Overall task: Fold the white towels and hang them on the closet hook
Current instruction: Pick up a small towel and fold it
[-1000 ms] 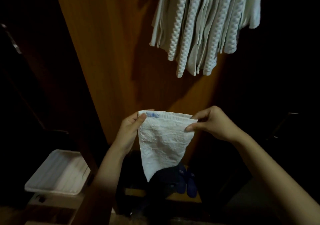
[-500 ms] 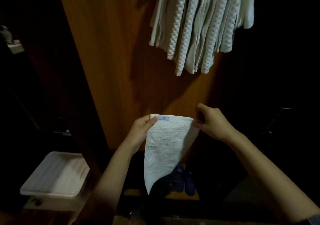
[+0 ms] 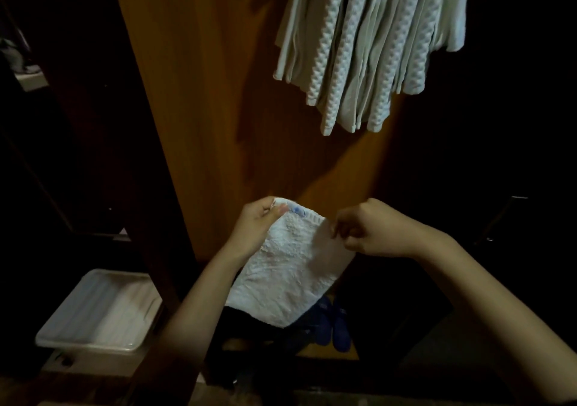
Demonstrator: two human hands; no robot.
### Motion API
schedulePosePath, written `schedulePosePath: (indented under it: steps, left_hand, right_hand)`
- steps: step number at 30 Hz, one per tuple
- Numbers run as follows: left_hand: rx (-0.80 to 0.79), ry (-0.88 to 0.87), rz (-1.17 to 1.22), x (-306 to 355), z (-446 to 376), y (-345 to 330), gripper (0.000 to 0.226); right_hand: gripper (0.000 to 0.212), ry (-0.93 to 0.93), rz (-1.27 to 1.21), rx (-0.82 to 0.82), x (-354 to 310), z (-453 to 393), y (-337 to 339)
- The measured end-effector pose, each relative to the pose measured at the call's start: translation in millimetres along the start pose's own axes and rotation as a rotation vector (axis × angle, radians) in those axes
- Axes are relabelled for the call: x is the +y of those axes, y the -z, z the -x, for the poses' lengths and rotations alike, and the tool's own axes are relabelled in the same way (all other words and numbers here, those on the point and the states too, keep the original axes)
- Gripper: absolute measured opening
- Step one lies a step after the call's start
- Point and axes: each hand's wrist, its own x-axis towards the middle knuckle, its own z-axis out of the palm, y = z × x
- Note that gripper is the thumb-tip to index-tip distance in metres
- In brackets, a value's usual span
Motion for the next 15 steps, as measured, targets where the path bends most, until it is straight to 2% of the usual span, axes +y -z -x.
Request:
schedulePosePath:
  steps: [2, 5, 8, 10, 13, 15]
  left_hand:
    - [-0.016, -0.006, -0.014, 2, 0, 3, 0.022]
    - [-0.033, -0.020, -0.004, 6, -1, 4, 0.020]
    - [-0.098, -0.040, -0.001, 11, 1, 1, 0.017]
    - [-0.130, -0.030, 0.004, 11, 2, -4, 0.018]
    - [-0.114, 0.000, -0.013, 7, 3, -10, 0.019]
    - [-0.122, 0.029, 0.009, 4, 5, -15, 0.021]
  right_hand:
    - [0.028, 0.016, 0.030, -0.010, 4, 0, -2]
    - [0.026, 0.087, 0.072, 0.094, 1, 0, -6]
    - [0.016, 0.186, 0.310, 0.348, -6, -2, -10]
    - [0.021, 0.188, 0.422, 0.499, -14, -3, -11]
    - [0.016, 0.253, 0.368, 0.488, -20, -2, -13]
    - [0.016, 0.210, 0.291, 0.441, -18, -1, -13]
